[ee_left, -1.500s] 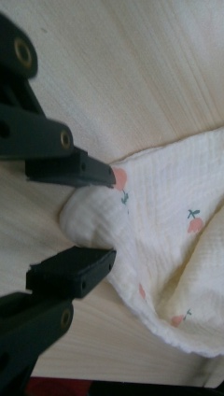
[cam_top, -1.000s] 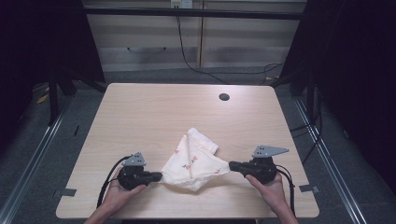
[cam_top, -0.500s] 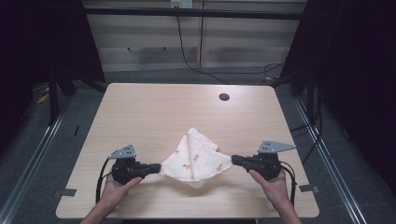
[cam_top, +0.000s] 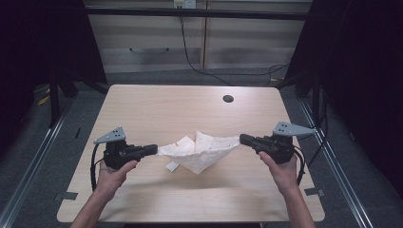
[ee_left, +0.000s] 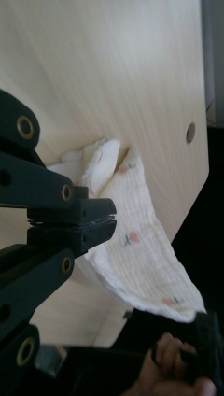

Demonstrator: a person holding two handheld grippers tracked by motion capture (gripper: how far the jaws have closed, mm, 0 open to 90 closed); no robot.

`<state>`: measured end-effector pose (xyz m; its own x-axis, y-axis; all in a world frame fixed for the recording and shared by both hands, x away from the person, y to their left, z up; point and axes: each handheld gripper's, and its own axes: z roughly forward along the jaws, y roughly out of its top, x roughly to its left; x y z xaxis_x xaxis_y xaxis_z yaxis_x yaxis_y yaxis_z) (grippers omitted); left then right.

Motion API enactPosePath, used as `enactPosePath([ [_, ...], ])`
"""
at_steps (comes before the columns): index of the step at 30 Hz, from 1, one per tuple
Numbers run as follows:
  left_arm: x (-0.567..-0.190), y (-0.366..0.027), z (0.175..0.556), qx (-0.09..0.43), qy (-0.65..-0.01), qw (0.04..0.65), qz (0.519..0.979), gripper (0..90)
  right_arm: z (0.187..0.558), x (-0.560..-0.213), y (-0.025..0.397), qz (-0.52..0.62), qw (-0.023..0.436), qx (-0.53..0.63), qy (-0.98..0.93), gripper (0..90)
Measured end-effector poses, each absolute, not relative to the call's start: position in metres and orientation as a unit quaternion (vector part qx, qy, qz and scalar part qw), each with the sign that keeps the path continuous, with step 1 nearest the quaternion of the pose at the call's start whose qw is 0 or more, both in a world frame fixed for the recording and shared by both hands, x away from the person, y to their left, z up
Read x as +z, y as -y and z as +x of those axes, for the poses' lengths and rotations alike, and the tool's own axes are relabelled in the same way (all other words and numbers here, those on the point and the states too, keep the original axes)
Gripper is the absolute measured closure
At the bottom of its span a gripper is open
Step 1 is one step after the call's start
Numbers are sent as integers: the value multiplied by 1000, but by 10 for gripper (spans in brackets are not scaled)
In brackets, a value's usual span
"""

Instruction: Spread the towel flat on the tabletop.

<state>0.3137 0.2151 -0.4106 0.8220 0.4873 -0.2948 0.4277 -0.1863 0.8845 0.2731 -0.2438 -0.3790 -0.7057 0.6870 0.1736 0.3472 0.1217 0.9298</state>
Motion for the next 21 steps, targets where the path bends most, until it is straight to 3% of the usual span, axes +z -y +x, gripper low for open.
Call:
enactPosePath([
  [13,-352,-222,353,55,-293,588,751,889,311,-325,240,347,182,584,-711,883],
  [21,-327,-221,388,77,-307,574,755,890,356,-299,238,369,188,582,-700,884],
])
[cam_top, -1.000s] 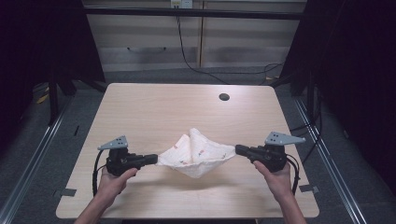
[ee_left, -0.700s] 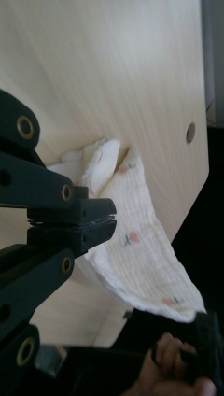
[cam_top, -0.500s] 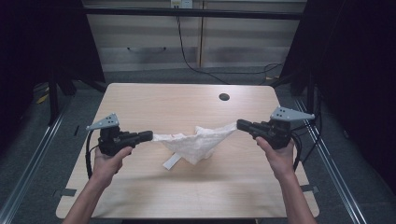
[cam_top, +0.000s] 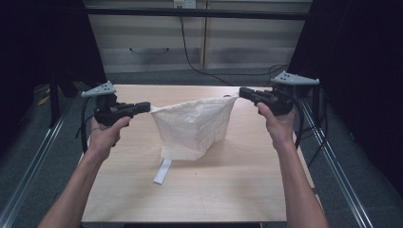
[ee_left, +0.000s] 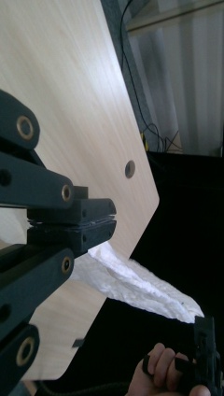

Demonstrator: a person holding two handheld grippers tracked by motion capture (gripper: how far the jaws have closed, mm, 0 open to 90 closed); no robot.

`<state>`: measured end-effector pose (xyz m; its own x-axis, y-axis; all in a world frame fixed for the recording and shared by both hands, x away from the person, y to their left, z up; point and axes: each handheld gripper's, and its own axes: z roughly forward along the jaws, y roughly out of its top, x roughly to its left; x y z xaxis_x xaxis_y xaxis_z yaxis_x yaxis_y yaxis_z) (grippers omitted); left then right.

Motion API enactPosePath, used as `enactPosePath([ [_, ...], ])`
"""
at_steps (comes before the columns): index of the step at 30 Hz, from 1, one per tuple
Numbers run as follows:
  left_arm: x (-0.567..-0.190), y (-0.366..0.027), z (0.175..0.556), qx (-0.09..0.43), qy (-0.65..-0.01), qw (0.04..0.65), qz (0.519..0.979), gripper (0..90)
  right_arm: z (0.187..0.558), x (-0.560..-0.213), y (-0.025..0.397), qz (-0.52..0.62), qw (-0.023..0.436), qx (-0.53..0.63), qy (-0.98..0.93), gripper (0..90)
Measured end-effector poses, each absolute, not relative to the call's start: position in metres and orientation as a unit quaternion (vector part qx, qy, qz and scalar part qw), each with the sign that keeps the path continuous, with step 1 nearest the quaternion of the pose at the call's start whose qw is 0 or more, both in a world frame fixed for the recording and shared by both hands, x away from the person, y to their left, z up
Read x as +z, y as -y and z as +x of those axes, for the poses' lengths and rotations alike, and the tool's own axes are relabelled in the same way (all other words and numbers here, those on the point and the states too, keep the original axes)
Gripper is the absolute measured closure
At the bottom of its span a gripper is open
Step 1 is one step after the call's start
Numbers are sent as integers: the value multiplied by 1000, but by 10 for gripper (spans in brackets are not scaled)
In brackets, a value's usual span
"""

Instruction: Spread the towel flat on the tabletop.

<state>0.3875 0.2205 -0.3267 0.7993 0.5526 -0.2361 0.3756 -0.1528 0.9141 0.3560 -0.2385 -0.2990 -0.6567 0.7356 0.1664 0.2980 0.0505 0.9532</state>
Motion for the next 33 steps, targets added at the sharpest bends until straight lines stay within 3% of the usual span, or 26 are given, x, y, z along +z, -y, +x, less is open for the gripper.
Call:
enactPosePath([
  [8,-295,-215,423,109,-314,568,753,890,401,-274,238,394,201,572,-691,885],
  [15,-285,-214,419,135,-298,578,748,890,398,-269,240,383,209,583,-685,885],
  [26,-369,-205,375,81,-295,562,768,890,350,-378,255,418,146,552,-707,884],
  [33,-397,-212,346,59,-292,553,778,889,316,-411,256,414,132,531,-727,885],
])
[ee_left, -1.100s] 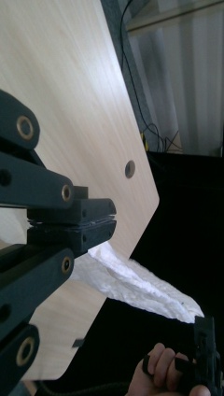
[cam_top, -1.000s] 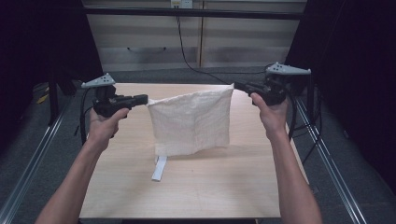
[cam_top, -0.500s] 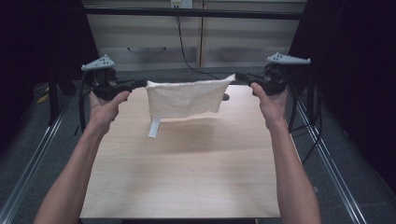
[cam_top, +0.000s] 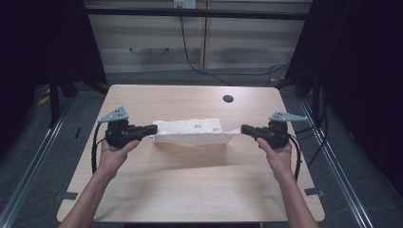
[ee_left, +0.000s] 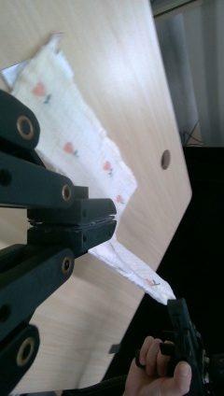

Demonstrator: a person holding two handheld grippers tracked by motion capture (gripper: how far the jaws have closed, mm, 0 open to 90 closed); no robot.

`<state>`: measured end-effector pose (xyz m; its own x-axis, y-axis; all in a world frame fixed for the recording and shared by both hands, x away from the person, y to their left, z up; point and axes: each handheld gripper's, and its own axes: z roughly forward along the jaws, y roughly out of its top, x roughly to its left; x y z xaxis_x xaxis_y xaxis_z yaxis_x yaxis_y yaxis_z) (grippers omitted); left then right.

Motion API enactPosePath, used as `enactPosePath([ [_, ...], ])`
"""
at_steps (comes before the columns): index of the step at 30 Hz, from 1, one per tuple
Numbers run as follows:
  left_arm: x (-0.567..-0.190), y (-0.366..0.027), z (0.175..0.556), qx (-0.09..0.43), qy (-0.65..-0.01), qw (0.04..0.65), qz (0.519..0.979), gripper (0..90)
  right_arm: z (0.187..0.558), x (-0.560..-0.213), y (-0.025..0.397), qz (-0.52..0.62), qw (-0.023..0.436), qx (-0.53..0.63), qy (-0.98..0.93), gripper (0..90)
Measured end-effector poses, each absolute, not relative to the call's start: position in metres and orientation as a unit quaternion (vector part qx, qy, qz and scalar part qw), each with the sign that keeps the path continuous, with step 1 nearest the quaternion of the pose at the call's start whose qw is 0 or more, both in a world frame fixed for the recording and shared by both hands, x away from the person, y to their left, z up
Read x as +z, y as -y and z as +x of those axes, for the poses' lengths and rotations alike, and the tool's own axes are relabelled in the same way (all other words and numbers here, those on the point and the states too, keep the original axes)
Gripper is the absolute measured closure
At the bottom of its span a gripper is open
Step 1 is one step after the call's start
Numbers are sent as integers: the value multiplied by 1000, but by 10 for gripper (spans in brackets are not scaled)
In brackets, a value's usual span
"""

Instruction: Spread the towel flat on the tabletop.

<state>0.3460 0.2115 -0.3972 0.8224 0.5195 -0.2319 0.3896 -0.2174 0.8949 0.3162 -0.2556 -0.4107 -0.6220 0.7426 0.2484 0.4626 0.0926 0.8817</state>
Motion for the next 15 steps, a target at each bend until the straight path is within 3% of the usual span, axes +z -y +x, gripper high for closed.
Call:
enactPosePath([
  [15,-448,-228,288,32,-290,519,803,888,256,-444,243,395,111,496,-765,884],
])
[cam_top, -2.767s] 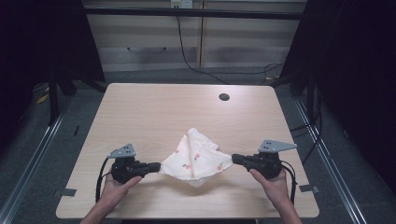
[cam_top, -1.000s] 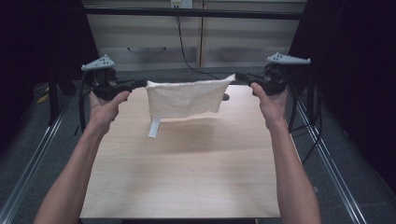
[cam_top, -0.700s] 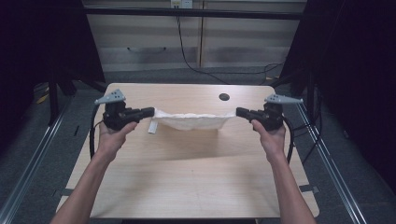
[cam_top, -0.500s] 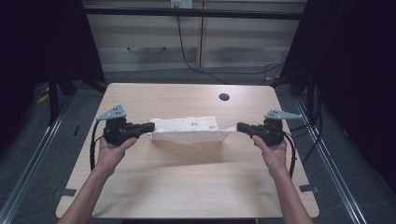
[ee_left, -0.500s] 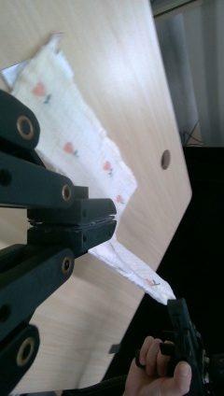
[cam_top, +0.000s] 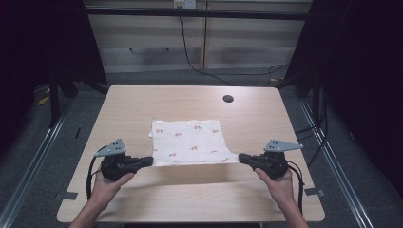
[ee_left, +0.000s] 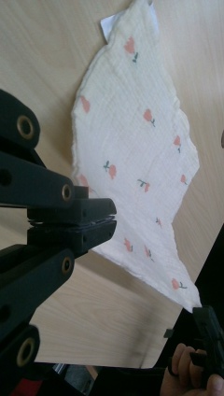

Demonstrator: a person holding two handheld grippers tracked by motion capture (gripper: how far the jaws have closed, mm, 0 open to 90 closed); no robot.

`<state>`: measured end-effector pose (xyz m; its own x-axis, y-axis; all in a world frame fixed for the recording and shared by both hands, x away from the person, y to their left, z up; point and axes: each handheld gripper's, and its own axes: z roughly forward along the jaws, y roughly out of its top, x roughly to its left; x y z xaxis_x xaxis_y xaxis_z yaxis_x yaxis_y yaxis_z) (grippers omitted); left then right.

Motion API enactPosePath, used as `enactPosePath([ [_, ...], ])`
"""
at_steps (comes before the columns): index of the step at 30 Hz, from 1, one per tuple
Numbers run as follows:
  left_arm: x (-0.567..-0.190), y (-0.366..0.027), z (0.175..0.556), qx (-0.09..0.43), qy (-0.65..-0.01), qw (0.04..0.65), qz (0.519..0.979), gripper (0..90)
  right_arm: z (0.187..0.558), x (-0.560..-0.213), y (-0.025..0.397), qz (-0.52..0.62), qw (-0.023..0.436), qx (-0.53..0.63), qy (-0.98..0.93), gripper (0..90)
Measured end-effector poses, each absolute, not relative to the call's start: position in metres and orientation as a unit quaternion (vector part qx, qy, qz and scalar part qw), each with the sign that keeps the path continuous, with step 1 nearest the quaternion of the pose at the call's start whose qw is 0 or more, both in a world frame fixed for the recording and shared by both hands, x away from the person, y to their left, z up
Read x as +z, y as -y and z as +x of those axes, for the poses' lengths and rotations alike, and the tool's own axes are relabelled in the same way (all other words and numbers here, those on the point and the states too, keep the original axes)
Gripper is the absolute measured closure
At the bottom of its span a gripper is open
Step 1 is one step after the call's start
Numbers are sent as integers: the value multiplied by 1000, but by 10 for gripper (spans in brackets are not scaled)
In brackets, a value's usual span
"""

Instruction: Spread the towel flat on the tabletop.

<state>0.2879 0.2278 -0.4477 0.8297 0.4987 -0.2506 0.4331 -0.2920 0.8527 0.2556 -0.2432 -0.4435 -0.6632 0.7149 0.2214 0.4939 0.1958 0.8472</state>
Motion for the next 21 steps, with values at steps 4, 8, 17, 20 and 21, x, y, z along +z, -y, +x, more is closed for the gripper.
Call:
enactPosePath([
  [4,-457,-231,283,31,-293,498,815,888,248,-450,238,396,101,489,-771,884],
  [8,-469,-239,281,23,-305,487,818,887,237,-460,230,391,83,478,-782,883],
  [17,-483,-239,268,12,-308,463,831,874,225,-469,224,383,65,467,-794,878],
  [20,-486,-241,264,8,-318,458,830,865,221,-470,224,378,59,467,-797,875],
  [21,-487,-241,263,5,-317,458,831,867,219,-471,223,375,57,463,-801,873],
])
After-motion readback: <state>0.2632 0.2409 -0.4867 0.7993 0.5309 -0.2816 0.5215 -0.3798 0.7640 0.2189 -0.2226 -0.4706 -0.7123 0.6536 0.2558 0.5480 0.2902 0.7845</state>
